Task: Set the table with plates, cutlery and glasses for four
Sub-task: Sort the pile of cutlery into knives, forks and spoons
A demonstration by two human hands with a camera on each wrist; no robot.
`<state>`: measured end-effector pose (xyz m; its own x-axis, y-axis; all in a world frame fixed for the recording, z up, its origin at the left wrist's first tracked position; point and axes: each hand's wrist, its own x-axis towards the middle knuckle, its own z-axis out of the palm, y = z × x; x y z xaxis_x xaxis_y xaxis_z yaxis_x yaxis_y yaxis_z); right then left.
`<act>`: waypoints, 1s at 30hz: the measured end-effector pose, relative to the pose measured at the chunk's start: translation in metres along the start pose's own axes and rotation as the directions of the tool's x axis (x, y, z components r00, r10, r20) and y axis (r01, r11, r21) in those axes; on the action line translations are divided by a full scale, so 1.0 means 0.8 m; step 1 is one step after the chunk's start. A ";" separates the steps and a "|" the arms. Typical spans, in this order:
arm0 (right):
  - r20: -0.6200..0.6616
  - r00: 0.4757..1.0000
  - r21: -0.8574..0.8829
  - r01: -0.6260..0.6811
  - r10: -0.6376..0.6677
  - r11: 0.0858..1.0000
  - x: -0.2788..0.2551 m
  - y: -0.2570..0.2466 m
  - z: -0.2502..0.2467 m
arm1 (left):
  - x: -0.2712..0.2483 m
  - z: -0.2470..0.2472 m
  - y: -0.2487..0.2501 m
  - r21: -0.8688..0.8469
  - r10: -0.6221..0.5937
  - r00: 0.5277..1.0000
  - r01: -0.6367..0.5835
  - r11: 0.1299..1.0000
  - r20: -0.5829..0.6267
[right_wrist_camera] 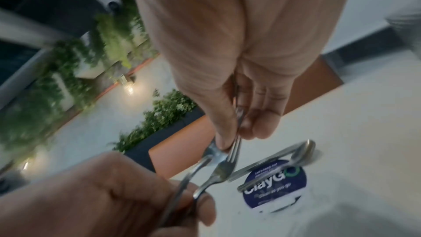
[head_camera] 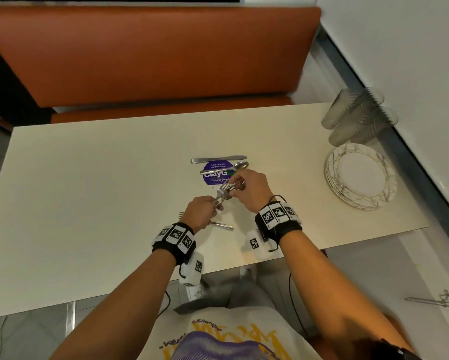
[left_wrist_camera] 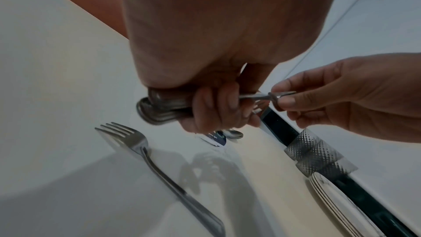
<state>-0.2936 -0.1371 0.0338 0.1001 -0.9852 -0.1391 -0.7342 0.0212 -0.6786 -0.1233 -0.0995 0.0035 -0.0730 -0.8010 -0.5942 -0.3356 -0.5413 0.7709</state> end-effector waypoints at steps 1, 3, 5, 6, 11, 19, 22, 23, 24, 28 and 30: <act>-0.029 0.999 0.049 -0.029 0.030 0.998 -0.002 0.001 0.003 | -0.002 -0.001 -0.001 -0.024 -0.001 1.000 0.001 1.000 0.002; -0.081 0.995 0.111 -0.047 0.056 0.993 -0.002 0.000 0.011 | -0.004 -0.001 -0.002 -0.075 0.005 1.000 -0.004 0.997 0.021; -0.124 0.990 0.121 -0.051 0.066 0.991 -0.002 -0.006 0.017 | -0.006 -0.001 -0.003 -0.121 0.006 0.999 -0.002 0.993 0.038; -0.146 0.987 0.117 -0.043 0.060 0.992 -0.001 -0.008 0.020 | -0.007 -0.002 -0.003 -0.137 0.007 0.999 -0.001 0.991 0.038; -0.179 0.983 0.090 -0.017 0.033 0.996 -0.001 -0.010 0.031 | -0.010 -0.005 -0.007 -0.177 0.022 1.000 -0.018 0.984 0.016; -0.055 0.998 0.014 -0.025 0.026 1.000 0.003 -0.026 0.041 | -0.014 -0.013 -0.019 -0.194 0.057 0.998 -0.059 0.979 -0.018; -0.035 0.997 0.148 -0.057 0.063 0.987 0.006 -0.029 0.057 | -0.010 -0.022 -0.030 -0.110 0.066 0.994 -0.075 0.991 -0.084; -0.030 0.996 0.196 -0.073 0.081 0.978 0.007 -0.028 0.064 | -0.008 -0.027 -0.034 -0.080 0.073 0.991 -0.082 0.993 -0.114; -0.022 0.995 0.224 -0.093 0.100 0.970 0.008 -0.027 0.071 | -0.006 -0.033 -0.039 -0.066 0.075 0.987 -0.085 0.994 -0.142; 0.078 0.993 0.120 -0.098 0.089 0.988 0.007 -0.015 0.104 | -0.003 -0.062 -0.064 -0.083 0.031 0.976 -0.050 0.995 -0.217; 0.145 0.989 0.011 -0.041 0.039 0.999 0.004 -0.010 0.124 | -0.003 -0.075 -0.077 -0.048 0.039 0.965 -0.053 0.997 -0.259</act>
<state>-0.2204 -0.1238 -0.0327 0.1681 -0.9485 -0.2684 -0.7303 0.0630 -0.6802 -0.0461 -0.0797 -0.0289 0.1600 -0.8601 -0.4843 -0.2858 -0.5100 0.8113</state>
